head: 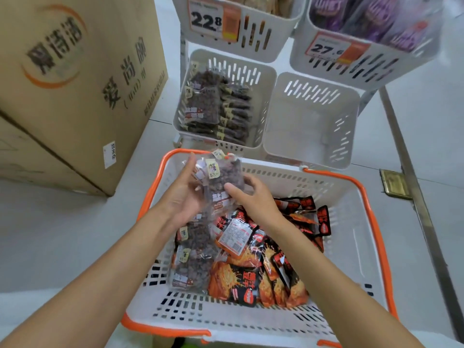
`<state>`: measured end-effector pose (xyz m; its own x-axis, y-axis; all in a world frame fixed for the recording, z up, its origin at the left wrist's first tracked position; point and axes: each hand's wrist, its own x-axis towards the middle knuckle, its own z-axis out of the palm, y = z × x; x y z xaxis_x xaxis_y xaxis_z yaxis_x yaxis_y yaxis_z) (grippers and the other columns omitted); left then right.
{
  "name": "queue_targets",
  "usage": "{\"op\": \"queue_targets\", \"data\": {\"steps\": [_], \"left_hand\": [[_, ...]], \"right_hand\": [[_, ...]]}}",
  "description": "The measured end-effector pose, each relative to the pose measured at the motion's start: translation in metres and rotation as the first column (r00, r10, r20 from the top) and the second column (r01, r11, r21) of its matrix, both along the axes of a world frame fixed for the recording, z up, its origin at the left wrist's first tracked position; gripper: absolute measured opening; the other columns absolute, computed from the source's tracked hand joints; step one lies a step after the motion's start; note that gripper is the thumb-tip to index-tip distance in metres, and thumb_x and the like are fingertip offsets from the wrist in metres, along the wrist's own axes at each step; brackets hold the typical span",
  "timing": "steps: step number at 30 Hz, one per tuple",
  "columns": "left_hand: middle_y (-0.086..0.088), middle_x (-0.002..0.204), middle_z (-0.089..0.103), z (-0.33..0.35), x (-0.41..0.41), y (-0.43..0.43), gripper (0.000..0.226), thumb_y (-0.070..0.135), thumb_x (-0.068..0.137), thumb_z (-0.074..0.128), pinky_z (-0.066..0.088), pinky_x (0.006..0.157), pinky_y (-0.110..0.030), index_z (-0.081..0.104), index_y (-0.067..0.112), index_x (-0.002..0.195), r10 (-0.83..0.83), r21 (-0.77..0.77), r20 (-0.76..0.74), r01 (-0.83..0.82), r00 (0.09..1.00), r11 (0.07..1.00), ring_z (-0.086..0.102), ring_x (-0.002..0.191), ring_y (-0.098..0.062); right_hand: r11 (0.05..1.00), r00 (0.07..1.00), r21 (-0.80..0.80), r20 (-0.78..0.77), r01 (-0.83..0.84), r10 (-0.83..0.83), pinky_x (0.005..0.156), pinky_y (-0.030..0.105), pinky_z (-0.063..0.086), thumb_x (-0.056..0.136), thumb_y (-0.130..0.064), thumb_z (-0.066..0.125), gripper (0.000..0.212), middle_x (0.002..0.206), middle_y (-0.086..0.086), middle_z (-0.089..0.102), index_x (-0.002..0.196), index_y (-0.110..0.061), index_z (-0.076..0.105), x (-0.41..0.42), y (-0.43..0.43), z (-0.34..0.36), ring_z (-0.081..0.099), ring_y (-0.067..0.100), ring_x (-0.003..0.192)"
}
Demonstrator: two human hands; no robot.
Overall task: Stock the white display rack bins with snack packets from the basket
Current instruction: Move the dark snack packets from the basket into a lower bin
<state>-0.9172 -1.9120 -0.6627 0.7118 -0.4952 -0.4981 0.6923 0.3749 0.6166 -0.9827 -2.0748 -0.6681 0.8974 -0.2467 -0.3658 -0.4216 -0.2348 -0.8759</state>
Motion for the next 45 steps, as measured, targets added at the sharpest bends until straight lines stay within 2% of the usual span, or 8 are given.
{"op": "queue_targets", "data": {"steps": [8, 13, 21, 25, 29, 38, 43, 45], "left_hand": [[-0.006, 0.097, 0.072, 0.007, 0.025, 0.004, 0.033, 0.002, 0.092, 0.039, 0.048, 0.077, -0.029, 0.067, 0.010, 0.106, -0.024, 0.160, 0.181, -0.005, 0.983, 0.987, 0.063, 0.085, -0.018], [0.020, 0.109, 0.061, 0.022, 0.062, 0.004, 0.044, 0.056, 0.090, 0.058, 0.045, 0.088, -0.024, 0.054, 0.029, 0.125, -0.323, 0.537, 0.427, 0.051, 0.844, 0.842, 0.057, 0.102, 0.002], [-0.005, 0.131, 0.058, 0.016, 0.177, -0.019, 0.048, 0.036, 0.102, 0.049, 0.050, 0.076, -0.022, 0.039, 0.015, 0.144, -0.161, 0.580, 0.473, -0.169, 0.866, 0.797, 0.063, 0.102, -0.011], [-0.006, 0.134, 0.057, -0.008, 0.203, -0.023, 0.090, 0.079, 0.073, 0.048, 0.044, 0.104, -0.043, 0.047, 0.017, 0.138, -0.285, 0.767, 0.372, -0.120, 0.883, 0.630, 0.054, 0.123, -0.027], [-0.006, 0.129, 0.058, -0.031, 0.204, -0.021, 0.075, 0.063, 0.077, 0.059, 0.047, 0.103, -0.046, 0.043, 0.021, 0.137, -0.282, 0.782, 0.422, -0.188, 0.862, 0.594, 0.055, 0.121, -0.027], [0.007, 0.125, 0.061, -0.028, 0.209, -0.024, 0.061, 0.033, 0.088, 0.071, 0.049, 0.092, -0.023, 0.038, 0.028, 0.139, -0.130, 0.462, 0.622, -0.227, 0.772, 0.857, 0.061, 0.112, -0.005], [0.002, 0.164, 0.016, -0.038, 0.233, -0.023, 0.086, 0.050, 0.087, 0.067, 0.018, 0.121, -0.047, 0.017, 0.033, 0.155, -0.493, 0.802, 0.569, -0.313, 0.658, 0.508, 0.015, 0.151, -0.020], [0.005, 0.167, 0.006, -0.050, 0.233, -0.016, 0.099, 0.062, 0.084, 0.063, 0.013, 0.123, -0.049, 0.002, 0.037, 0.157, -0.486, 0.781, 0.534, -0.183, 0.692, 0.597, 0.008, 0.153, -0.018]], "right_hand": [[0.698, 0.961, 0.669, -0.095, 0.255, -0.259, 0.082, 0.042, 0.059, 0.083, -0.020, 0.076, 0.057, 0.117, 0.012, 0.071, 0.133, -0.011, 0.048, 0.030, 0.009, 0.003, 0.071, 0.027, 0.099], [0.879, 0.966, 0.449, 0.110, 0.161, -0.233, 0.064, 0.023, 0.053, 0.071, -0.013, 0.085, 0.076, 0.117, 0.008, 0.069, 0.134, -0.019, 0.043, 0.068, 0.002, 0.013, 0.069, 0.015, 0.090], [0.946, 0.976, 0.304, 0.144, 0.111, -0.161, 0.092, 0.047, 0.056, 0.091, -0.019, 0.069, 0.030, 0.110, 0.009, 0.072, 0.118, -0.013, 0.057, 0.197, 0.001, 0.027, 0.072, 0.024, 0.096], [0.965, 0.984, 0.224, 0.086, 0.135, -0.158, 0.081, 0.025, 0.056, 0.092, -0.017, 0.066, 0.037, 0.119, 0.004, 0.066, 0.124, -0.014, 0.049, 0.230, 0.008, -0.003, 0.066, 0.016, 0.097], [0.987, 0.983, 0.123, 0.136, 0.108, -0.125, 0.065, 0.002, 0.044, 0.093, -0.021, 0.066, 0.032, 0.108, -0.007, 0.060, 0.117, -0.022, 0.046, 0.229, 0.006, -0.022, 0.058, 0.005, 0.091], [0.964, 0.928, 0.238, 0.317, 0.123, -0.197, 0.098, 0.036, 0.050, 0.094, -0.016, 0.064, 0.040, 0.122, 0.000, 0.064, 0.130, -0.021, 0.047, 0.227, 0.008, -0.025, 0.062, 0.014, 0.113], [0.985, 0.963, 0.117, 0.223, 0.124, -0.148, 0.113, 0.030, 0.032, 0.090, -0.021, 0.070, 0.088, 0.147, -0.009, 0.041, 0.156, -0.028, 0.012, 0.243, 0.001, -0.025, 0.040, 0.010, 0.134], [0.999, 0.970, 0.023, 0.239, 0.030, -0.034, 0.115, 0.039, 0.036, 0.078, -0.026, 0.076, 0.093, 0.149, -0.004, 0.044, 0.152, -0.032, 0.019, 0.245, 0.000, -0.031, 0.043, 0.013, 0.137]]}}
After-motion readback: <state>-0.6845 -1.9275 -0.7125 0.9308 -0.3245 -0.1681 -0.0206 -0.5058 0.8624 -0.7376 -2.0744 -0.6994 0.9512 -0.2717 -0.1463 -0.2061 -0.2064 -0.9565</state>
